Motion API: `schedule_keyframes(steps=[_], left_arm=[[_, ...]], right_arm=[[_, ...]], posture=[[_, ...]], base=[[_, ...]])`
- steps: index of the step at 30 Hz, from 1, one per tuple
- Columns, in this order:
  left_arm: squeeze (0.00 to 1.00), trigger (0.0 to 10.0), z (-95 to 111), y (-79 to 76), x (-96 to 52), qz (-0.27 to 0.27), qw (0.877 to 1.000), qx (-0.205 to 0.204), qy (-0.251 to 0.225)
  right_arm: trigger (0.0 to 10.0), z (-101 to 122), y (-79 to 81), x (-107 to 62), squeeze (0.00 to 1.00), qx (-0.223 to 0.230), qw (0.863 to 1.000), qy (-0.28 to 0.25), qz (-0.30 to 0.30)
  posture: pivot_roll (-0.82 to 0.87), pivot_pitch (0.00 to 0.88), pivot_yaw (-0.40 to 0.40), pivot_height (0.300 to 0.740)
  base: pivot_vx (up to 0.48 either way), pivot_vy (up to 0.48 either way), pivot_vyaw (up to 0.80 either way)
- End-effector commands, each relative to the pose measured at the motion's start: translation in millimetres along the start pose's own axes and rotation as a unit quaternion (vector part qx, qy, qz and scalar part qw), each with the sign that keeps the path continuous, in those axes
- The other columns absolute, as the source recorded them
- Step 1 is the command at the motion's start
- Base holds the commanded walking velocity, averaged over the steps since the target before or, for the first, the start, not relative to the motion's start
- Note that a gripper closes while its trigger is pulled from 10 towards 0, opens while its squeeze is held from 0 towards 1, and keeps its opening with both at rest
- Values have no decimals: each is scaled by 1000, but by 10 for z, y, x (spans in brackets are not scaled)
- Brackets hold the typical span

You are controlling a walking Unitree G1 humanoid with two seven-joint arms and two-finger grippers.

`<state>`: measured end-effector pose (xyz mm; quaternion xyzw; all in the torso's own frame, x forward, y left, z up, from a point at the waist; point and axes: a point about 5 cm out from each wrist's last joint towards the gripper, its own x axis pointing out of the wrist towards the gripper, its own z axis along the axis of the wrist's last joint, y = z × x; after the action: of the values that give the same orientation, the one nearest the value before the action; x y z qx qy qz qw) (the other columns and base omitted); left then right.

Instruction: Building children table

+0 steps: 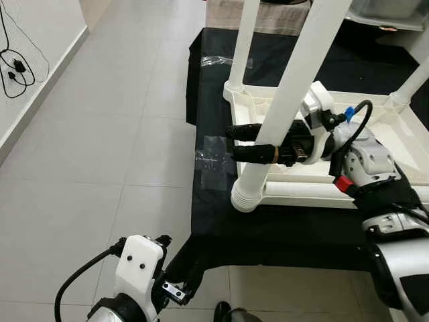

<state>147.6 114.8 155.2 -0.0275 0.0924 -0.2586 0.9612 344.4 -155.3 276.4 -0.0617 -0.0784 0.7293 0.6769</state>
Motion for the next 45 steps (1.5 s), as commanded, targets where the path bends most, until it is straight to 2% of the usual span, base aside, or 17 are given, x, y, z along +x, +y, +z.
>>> schedule_keyframes(steps=[1,8,13,21,31,37,39,44,45], left_arm=[[0,10000,-59,0,-17,-2,1000,-1,20],[0,10000,-70,-12,-17,-3,1000,-3,22],[0,10000,-75,-15,-16,-5,1000,-3,23],[0,10000,-84,-14,-11,-4,1000,-1,23],[0,10000,-82,-14,3,-4,1000,1,20],[0,10000,-74,-13,23,-5,1000,5,17],[0,10000,-75,-9,32,-6,1000,6,15],[0,10000,-72,-6,42,-7,1000,8,14],[0,10000,-69,-3,50,-7,1000,8,13]], right_arm=[[10000,-60,-5,-32,0,10,1000,23,2],[10000,50,-1,-105,0,-3,999,36,3],[10000,33,20,-114,0,-2,999,42,6],[10000,-135,112,-24,0,10,999,29,26],[10000,-187,130,67,0,15,999,15,39],[10000,-297,155,83,0,20,1000,11,15],[10000,-331,172,97,0,18,1000,0,-18],[10000,-352,206,123,0,19,999,-5,-42],[10000,-368,208,158,0,16,998,-5,-65]], posture=[[171,224,-111,740],[160,229,-110,740],[161,228,-112,740],[167,225,-112,740],[166,218,-116,740],[160,210,-118,740],[158,208,-117,740],[154,203,-113,740],[153,202,-113,740]], base=[[0,0,0],[0,0,0],[0,0,0],[0,0,0],[0,0,0],[0,0,0],[0,0,0],[0,0,0],[0,0,0]])
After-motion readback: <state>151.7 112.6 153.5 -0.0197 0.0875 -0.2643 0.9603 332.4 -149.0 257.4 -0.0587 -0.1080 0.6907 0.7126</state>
